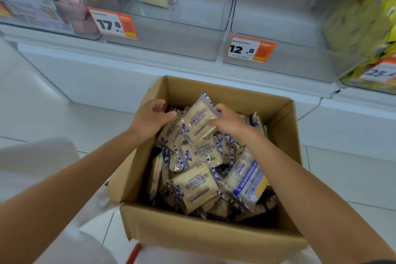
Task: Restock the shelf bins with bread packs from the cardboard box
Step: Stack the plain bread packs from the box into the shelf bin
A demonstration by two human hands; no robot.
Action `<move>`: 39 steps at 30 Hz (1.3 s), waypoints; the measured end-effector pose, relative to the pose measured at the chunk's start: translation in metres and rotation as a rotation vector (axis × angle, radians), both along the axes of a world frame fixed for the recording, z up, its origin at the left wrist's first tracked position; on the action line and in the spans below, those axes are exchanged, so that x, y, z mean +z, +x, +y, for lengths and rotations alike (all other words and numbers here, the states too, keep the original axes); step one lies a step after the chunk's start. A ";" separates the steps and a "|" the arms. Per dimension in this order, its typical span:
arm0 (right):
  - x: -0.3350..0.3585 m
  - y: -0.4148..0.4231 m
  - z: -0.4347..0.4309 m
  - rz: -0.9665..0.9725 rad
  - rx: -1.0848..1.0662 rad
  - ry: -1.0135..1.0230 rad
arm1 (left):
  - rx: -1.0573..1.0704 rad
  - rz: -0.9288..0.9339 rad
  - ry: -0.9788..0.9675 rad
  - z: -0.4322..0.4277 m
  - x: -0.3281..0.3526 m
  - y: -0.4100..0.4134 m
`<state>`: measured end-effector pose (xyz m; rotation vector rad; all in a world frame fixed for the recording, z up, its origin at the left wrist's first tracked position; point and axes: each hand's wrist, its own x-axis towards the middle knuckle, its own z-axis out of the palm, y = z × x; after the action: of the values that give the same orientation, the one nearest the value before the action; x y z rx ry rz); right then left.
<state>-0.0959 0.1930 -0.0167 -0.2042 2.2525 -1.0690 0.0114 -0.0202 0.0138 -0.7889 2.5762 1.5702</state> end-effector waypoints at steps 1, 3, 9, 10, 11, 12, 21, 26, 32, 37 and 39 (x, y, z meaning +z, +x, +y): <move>0.005 -0.001 0.008 -0.076 -0.113 -0.158 | 0.022 -0.039 0.025 0.006 -0.003 -0.003; 0.018 0.005 0.019 -0.201 -0.248 -0.454 | 0.086 -0.137 0.309 0.022 -0.001 -0.008; 0.010 0.037 0.042 -0.241 -0.252 -0.342 | 0.049 -0.152 0.688 0.038 -0.004 -0.014; 0.000 0.042 0.048 -0.213 -0.215 -0.207 | 0.041 -0.130 0.623 0.031 -0.004 -0.012; -0.010 0.047 0.051 -0.202 -0.155 -0.086 | 0.044 -0.113 0.595 0.021 -0.005 -0.011; -0.019 0.053 0.050 -0.206 -0.097 -0.005 | 0.051 -0.102 0.581 0.013 -0.005 -0.009; -0.024 0.057 0.026 -0.132 -0.048 -0.020 | 0.099 0.021 0.602 -0.022 0.003 0.003; 0.043 0.021 0.044 -0.166 -0.278 -0.467 | 0.120 0.116 0.587 -0.022 0.021 -0.006; 0.110 -0.011 0.041 -0.084 -0.358 -0.609 | 0.142 0.227 0.518 -0.035 0.062 -0.027; 0.127 -0.005 -0.017 -0.085 -0.308 -0.598 | -0.113 0.071 0.553 -0.025 0.087 -0.029; 0.123 0.000 -0.047 -0.102 -0.269 -0.603 | -0.165 0.060 0.619 -0.019 0.092 -0.033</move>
<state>-0.0955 0.1455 0.1061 -0.0894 1.8441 -1.8431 -0.0214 -0.0390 0.1057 -0.4554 1.9205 2.1684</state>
